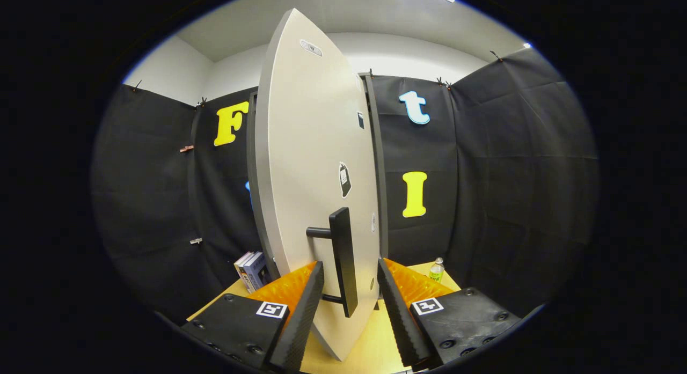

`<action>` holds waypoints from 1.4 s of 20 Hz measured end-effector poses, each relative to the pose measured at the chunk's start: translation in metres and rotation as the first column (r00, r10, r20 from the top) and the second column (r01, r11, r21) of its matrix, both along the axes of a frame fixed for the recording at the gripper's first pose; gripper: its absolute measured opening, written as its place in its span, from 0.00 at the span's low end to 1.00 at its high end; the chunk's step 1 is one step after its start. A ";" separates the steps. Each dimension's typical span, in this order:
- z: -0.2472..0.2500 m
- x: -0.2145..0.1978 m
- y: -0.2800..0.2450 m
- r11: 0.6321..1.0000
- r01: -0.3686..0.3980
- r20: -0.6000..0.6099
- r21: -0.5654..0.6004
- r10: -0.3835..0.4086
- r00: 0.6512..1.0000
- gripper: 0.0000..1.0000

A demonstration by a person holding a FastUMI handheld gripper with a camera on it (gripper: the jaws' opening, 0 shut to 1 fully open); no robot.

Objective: Open the shoe cabinet door, grab the shoes and put them into the shoe cabinet, then close the shoe cabinet door.

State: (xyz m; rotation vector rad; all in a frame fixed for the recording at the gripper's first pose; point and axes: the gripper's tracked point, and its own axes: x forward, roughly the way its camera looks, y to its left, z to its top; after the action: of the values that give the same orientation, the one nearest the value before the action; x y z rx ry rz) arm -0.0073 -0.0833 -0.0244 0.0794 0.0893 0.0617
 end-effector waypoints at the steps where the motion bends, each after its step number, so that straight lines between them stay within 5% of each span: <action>1: 0.000 0.003 0.008 1.000 0.001 0.002 0.000 -0.001 1.000 0.69; 11: -0.016 0.042 0.075 0.999 0.023 -0.034 0.033 -0.022 0.999 0.70; 21: -0.008 0.053 0.138 0.998 -0.066 0.000 -0.006 0.066 0.998 0.74; 28: -0.005 0.048 0.137 0.996 -0.082 0.001 -0.028 0.082 0.997 0.74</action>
State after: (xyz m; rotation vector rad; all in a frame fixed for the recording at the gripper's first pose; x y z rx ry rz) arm 0.0403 0.0541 -0.0298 0.0482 0.0917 0.1424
